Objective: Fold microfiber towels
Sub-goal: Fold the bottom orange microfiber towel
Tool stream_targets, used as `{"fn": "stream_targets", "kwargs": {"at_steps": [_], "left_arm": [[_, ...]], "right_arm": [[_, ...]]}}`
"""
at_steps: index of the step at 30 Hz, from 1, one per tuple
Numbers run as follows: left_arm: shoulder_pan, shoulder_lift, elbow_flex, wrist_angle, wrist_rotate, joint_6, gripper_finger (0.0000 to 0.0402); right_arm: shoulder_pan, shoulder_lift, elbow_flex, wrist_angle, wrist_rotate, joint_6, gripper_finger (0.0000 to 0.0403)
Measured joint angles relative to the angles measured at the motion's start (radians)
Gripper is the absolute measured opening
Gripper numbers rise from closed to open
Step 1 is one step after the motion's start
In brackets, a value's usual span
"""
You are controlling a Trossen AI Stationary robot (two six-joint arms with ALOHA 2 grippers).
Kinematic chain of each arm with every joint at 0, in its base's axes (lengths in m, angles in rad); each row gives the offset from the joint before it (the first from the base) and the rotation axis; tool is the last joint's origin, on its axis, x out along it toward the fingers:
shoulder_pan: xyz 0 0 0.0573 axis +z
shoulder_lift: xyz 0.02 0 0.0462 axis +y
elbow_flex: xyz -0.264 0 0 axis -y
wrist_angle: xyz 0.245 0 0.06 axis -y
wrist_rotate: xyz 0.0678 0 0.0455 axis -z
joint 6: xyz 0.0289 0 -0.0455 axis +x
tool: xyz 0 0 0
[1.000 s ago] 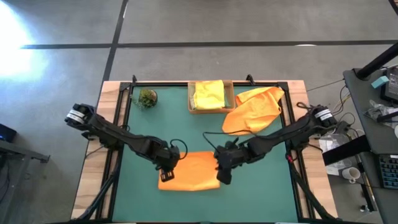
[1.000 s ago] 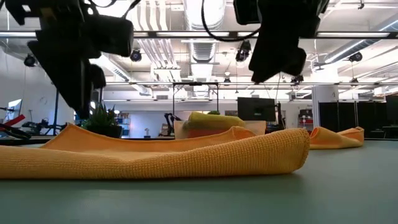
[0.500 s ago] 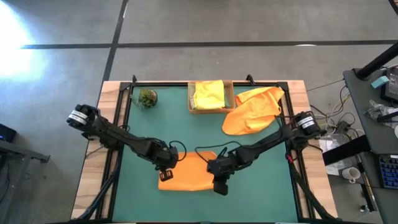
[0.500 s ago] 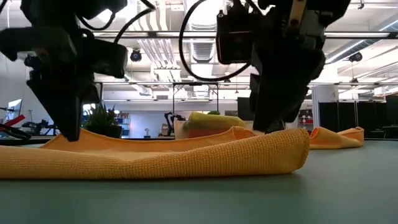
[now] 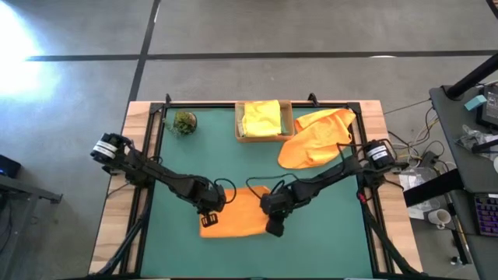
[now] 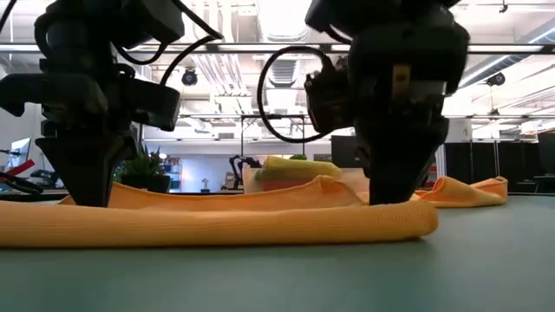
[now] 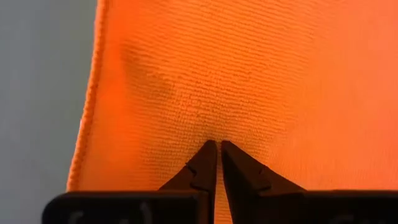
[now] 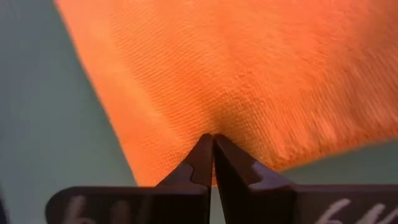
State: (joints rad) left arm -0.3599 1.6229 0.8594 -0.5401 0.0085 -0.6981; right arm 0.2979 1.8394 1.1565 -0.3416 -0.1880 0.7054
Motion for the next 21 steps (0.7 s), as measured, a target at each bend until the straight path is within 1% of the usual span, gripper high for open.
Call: {"fn": "stream_targets", "kwargs": {"at_steps": [4, 8, 12, 14, 16, 21], "left_arm": [[0.000, -0.004, -0.002, 0.004, 0.008, 0.000, 0.0011], [0.000, -0.005, 0.012, 0.015, 0.025, 0.010, 0.0011], [0.000, -0.024, 0.039, 0.014, 0.017, 0.034, 0.0011], [0.001, -0.046, 0.042, 0.012, -0.002, 0.035, 0.0011], [0.002, -0.069, 0.041, -0.002, -0.034, 0.036, 0.0011], [0.007, -0.139, 0.038, -0.119, -0.142, 0.035, 0.0011]], "right_arm": [[-0.051, -0.014, 0.001, -0.088, 0.070, -0.018, 0.0009], [-0.124, -0.023, 0.000, -0.107, 0.160, -0.062, 0.0009], [-0.196, -0.023, 0.013, -0.133, 0.246, -0.088, 0.0008], [-0.221, -0.027, 0.024, -0.153, 0.287, -0.105, 0.0008], [-0.236, -0.037, 0.041, -0.184, 0.303, -0.131, 0.0008], [-0.229, -0.109, 0.097, -0.204, 0.301, -0.156, 0.0008]]}}
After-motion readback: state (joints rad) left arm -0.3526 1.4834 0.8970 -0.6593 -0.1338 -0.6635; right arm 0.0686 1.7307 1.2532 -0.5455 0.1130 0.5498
